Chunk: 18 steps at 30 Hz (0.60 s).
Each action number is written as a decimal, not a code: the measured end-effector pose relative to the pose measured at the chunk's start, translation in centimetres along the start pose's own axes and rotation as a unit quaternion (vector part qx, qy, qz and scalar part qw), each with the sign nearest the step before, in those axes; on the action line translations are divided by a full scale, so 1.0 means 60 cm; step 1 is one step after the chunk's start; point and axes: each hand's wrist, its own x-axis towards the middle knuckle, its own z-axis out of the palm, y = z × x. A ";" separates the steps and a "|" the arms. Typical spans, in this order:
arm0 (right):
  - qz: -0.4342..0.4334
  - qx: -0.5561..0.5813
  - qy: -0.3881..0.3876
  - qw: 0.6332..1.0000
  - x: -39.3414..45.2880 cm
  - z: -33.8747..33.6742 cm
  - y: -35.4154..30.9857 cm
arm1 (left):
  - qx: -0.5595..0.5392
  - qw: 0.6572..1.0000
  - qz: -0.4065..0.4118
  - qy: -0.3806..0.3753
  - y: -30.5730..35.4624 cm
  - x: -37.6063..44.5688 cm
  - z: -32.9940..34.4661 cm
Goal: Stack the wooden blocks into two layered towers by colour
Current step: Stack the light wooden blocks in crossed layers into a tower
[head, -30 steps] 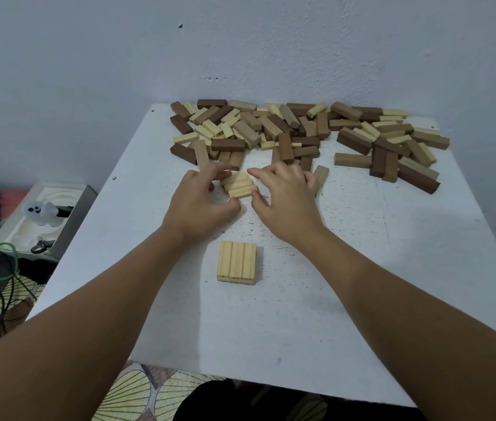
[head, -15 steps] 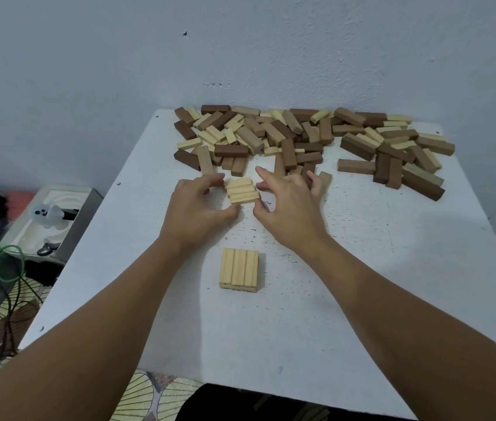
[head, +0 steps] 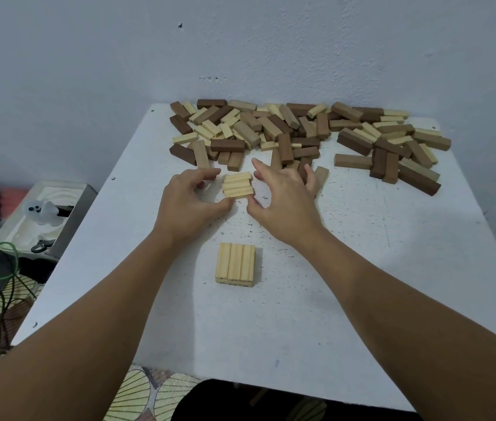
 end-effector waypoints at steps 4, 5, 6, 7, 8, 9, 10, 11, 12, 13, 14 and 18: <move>-0.004 -0.003 -0.016 1.000 0.001 0.001 0.000 | -0.022 1.000 -0.006 0.006 -0.004 -0.003 0.000; -0.002 0.000 -0.016 1.000 0.001 0.001 0.000 | -0.028 1.000 -0.009 0.007 -0.005 -0.004 0.001; -0.001 0.004 -0.016 1.000 0.001 0.001 0.000 | -0.032 0.999 -0.011 0.007 -0.006 -0.003 0.001; 0.000 0.006 -0.018 1.000 0.001 0.001 0.000 | -0.032 0.999 -0.011 0.005 -0.006 -0.004 0.002; 0.000 0.007 -0.020 1.000 0.001 0.001 -0.001 | -0.031 0.999 -0.011 0.004 -0.007 -0.004 0.002; 0.000 0.008 -0.021 1.000 0.000 0.000 -0.001 | -0.029 1.000 -0.010 0.002 -0.007 -0.004 0.003; 0.000 0.009 -0.023 1.000 0.000 0.000 -0.002 | -0.028 1.000 -0.008 0.003 -0.006 -0.004 0.003; 0.000 0.010 -0.025 1.000 0.000 0.000 -0.002 | -0.028 1.000 -0.008 0.003 -0.006 -0.004 0.003; 0.000 0.012 -0.027 1.000 -0.001 0.000 -0.002 | -0.029 1.000 -0.008 0.003 -0.005 -0.004 0.003; 0.000 0.014 -0.029 0.999 -0.001 0.000 -0.001 | -0.031 0.999 -0.010 0.003 -0.005 -0.005 0.003; 0.000 0.015 -0.030 0.999 -0.001 -0.001 -0.002 | -0.033 0.999 -0.011 0.004 -0.005 -0.005 0.003; 0.003 0.020 -0.026 0.999 -0.001 -0.003 -0.003 | -0.025 1.000 -0.003 0.005 -0.002 -0.005 0.003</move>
